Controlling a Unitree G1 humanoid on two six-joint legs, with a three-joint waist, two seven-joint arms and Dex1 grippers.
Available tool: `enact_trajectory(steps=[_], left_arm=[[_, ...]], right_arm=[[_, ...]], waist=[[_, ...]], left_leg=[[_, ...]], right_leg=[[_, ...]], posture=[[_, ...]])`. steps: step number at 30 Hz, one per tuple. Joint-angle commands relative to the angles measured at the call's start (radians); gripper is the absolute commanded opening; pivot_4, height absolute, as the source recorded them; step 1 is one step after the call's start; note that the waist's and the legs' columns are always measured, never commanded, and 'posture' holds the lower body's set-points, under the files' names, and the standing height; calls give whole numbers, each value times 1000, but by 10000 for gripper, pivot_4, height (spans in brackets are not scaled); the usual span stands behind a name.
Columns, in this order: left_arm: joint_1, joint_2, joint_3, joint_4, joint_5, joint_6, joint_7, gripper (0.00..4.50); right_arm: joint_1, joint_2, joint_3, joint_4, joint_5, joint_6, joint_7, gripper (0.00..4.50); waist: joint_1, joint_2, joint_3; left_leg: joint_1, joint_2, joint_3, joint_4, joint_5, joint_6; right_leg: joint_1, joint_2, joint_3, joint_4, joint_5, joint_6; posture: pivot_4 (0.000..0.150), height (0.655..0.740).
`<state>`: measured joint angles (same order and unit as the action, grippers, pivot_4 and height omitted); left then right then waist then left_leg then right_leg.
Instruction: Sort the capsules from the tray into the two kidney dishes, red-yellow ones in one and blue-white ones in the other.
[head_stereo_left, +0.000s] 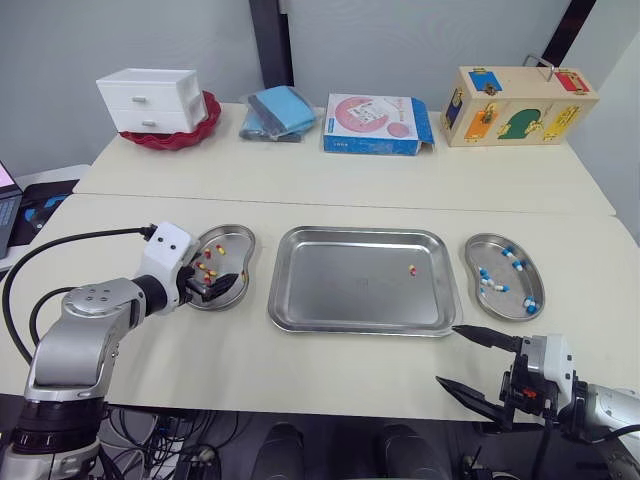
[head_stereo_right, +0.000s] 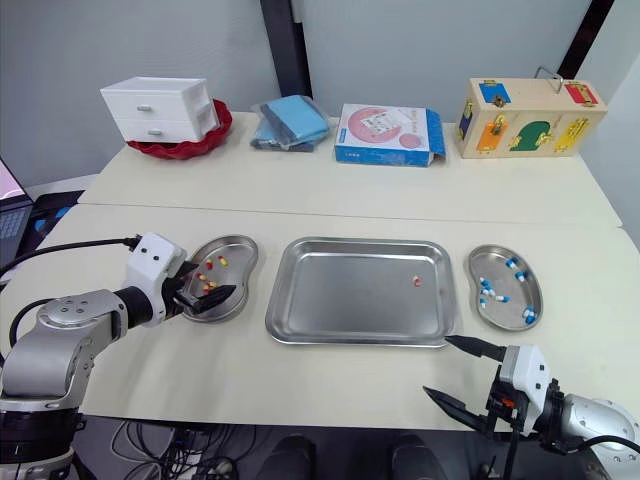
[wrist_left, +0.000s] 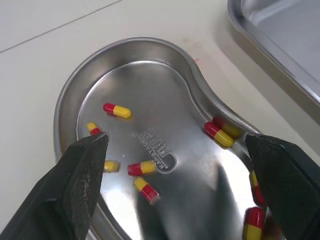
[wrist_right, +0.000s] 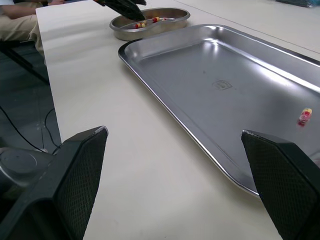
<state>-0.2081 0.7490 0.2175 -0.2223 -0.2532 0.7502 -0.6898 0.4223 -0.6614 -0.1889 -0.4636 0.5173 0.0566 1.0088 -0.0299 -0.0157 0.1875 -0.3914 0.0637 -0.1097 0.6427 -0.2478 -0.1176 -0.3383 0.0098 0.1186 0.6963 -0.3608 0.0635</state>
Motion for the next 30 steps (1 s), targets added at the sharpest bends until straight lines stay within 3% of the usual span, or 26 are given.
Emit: enact_trajectory(steps=[1, 6, 12, 17, 30], left_arm=[[27, 50, 84, 1, -20, -58, -31, 44902], [163, 161, 208, 62, -21, -139, -128, 44902], [322, 277, 340, 270, 7, -269, -223, 44902], [356, 301, 354, 395, 24, -350, -240, 44902], [410, 263, 364, 354, 6, -344, -213, 44902]], right_arm=[[6, -58, -96, -38, 59, 79, -13, 45000], [56, -203, -276, 2, 95, 247, 21, 45000], [59, -366, -428, 215, 47, 364, 101, 45000], [-7, -387, -424, 347, -7, 329, 133, 45000], [-89, -387, -400, 418, -61, 315, 186, 45000]], waist=[[0, 0, 0], [-8, 1, 0], [-6, -1, 1], [-4, -3, 2], [-6, -2, 2]], left_leg=[[0, 0, 0, 0, 0, 0], [1, 0, 2, -2, 0, 0], [0, 0, 5, -5, 0, 0], [-1, 0, 5, -8, 0, 0], [-2, 1, 6, -14, 0, 0]], right_leg=[[0, 0, 0, 0, 0, 0], [-1, 0, 1, 0, 0, 0], [-4, -1, 4, -5, 0, 0], [-4, -1, 3, -9, 0, 0], [-5, -2, 2, -14, 0, 0]], posture=[[1500, 7400], [1500, 7400], [1500, 7400], [1500, 7400], [1500, 7400]])
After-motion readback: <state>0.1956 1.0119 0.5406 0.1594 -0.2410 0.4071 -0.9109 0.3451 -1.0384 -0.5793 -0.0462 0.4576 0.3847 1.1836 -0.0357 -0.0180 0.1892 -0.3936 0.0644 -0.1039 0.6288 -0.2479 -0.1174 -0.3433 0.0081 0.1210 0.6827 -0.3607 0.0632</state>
